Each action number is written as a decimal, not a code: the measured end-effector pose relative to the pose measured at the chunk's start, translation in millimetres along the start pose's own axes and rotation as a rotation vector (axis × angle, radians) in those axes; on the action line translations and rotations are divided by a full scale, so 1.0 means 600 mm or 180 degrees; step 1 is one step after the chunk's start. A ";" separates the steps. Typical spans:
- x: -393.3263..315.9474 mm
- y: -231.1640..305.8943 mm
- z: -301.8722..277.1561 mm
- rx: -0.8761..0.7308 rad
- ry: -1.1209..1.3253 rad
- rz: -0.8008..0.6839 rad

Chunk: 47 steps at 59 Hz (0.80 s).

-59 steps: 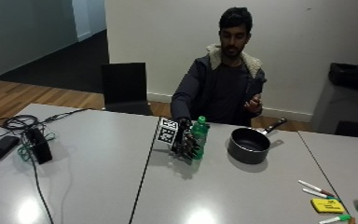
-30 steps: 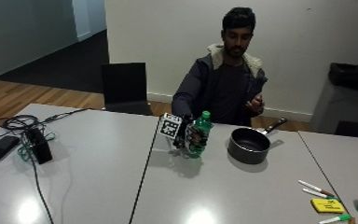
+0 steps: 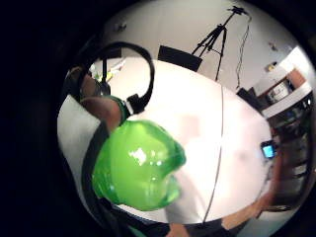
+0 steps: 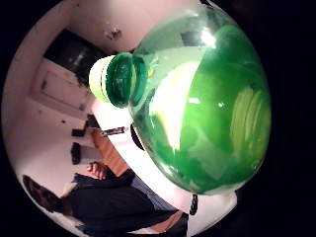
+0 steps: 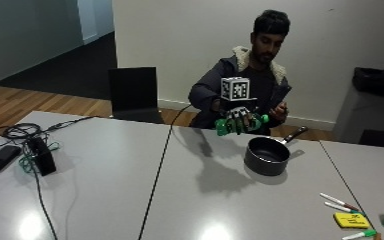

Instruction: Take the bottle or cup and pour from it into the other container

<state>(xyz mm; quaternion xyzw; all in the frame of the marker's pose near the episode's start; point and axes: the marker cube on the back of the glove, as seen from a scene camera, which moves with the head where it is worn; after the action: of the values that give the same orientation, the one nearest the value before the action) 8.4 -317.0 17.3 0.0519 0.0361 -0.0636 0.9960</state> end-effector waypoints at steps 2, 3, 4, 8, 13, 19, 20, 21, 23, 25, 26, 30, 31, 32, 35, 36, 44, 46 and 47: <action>-0.013 -0.007 0.004 -0.0069 0.0190 -0.0141; -0.018 -0.011 0.007 -0.0094 0.0277 -0.0201; -0.023 -0.014 0.009 -0.0118 0.0354 -0.0250; -0.049 -0.019 0.024 -0.0228 0.0645 -0.0384; -0.082 -0.022 0.046 -0.0304 0.1117 -0.0533; -0.115 -0.023 0.069 -0.0367 0.1626 -0.0742; -0.120 -0.024 0.073 -0.0367 0.1687 -0.0777; -0.124 -0.023 0.078 -0.0366 0.1741 -0.0813; -0.134 -0.021 0.088 -0.0369 0.1824 -0.0882; -0.142 -0.020 0.096 -0.0371 0.1892 -0.0943; -0.146 -0.020 0.100 -0.0365 0.1933 -0.0968; -0.161 -0.014 0.113 -0.0324 0.2126 -0.1030; -0.164 -0.012 0.116 -0.0320 0.2167 -0.1042; -0.165 -0.011 0.117 -0.0320 0.2198 -0.1054; -0.165 -0.012 0.119 -0.0332 0.2225 -0.1078; -0.164 -0.013 0.118 -0.0338 0.2220 -0.1075; -0.154 -0.011 0.110 -0.0315 0.2163 -0.0939; -0.149 -0.013 0.107 -0.0301 0.2152 -0.0920; -0.147 -0.014 0.105 -0.0291 0.2145 -0.0911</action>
<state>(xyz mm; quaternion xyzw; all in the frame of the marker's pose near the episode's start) -75.5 -321.2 85.8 0.0197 0.3717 -0.1800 0.9105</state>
